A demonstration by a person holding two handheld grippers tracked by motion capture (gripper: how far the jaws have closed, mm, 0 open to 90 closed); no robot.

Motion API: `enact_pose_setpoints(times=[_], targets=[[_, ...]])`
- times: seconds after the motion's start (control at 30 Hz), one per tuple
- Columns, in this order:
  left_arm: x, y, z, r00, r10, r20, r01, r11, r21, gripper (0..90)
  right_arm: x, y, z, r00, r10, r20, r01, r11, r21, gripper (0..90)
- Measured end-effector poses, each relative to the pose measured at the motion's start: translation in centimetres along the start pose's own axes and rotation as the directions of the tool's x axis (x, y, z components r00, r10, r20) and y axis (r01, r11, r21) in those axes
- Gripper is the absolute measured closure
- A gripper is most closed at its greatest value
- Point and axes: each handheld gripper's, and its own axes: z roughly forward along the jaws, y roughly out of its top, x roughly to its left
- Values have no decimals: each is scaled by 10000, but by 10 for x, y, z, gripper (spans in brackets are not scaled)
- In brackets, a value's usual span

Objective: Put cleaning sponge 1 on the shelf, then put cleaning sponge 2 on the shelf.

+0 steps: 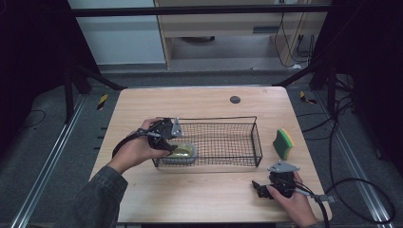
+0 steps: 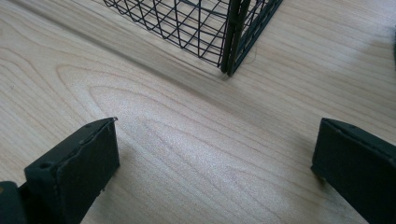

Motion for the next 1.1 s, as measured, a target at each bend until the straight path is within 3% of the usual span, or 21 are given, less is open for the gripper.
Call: enact_pose_setpoints(times=[0.03,0.07,0.17,0.23,0.27,0.3,0.33,0.4,0.5,0.63,0.7,0.73,0.8,0.87,0.97,1.03,1.07,1.1], targets=[[0,0,0,10000,0,0,0,10000,0,239,0,0,0,10000,-1,-1,1,10000,0,8],[1,-3,-3,9985,-499,-212,497,9987,-69,214,0,0,0,10000,-3,0,3,10000,0,7],[1,-9,-9,9922,-1162,-446,1147,9928,-346,168,0,0,0,10000,-2,1,2,10000,0,7],[2,-14,-13,9847,-1657,-540,1625,9849,-593,143,0,0,0,10000,0,1,0,10000,2,7],[2,-18,-15,9762,-2103,-536,2051,9747,-890,135,0,0,0,10000,-1,0,1,10000,1,7],[2,-18,-15,9762,-2103,-536,2051,9747,-890,128,0,0,0,10000,-1,0,1,10000,1,7],[3,-23,-18,9671,-2471,-605,2401,9652,-1035,120,0,0,0,10000,1,-1,-1,10000,0,7],[3,-30,-22,9569,-2829,-654,2737,9540,-1222,108,0,0,0,10000,1,-3,-1,10000,1,7],[2,-42,-29,9356,-3460,-697,3312,9289,-1654,86,0,0,0,10000,5,1,-5,10000,2,7],[0,-67,-37,8974,-4362,-656,4143,8845,-2143,56,0,0,0,10000,14,5,-14,10000,-1,8],[-2,-83,-39,8712,-4850,-755,4554,8561,-2444,56,0,0,0,10000,21,5,-21,10000,-1,8],[-3,-88,-39,8619,-5015,-750,4707,8463,-2494,56,0,0,0,10000,26,12,-26,10000,12,8],[-5,-104,-40,8356,-5444,-739,5079,8168,-2737,56,0,0,-1,10000,13,20,-13,10000,51,10],[-8,-118,-39,8288,-5528,-864,5088,8089,-2947,64,0,0,-2,10000,0,37,0,9999,145,16],[-11,-141,-33,7895,-6076,-865,5610,7716,-2997,64,-1,1,-4,10000,-38,-7,39,9995,314,42],[-13,-155,-21,7722,-6301,-821,5908,7595,-2724,64,-2,1,-7,10000,-31,-13,32,9991,412,96],[-14,-162,-15,7583,-6481,-695,6127,7451,-2636,64,-3,1,-9,10000,-69,22,68,9990,441,124],[-16,-169,-8,7416,-6687,-534,6356,7258,-2630,64,-3,1,-12,9997,-179,163,171,9988,456,144]])
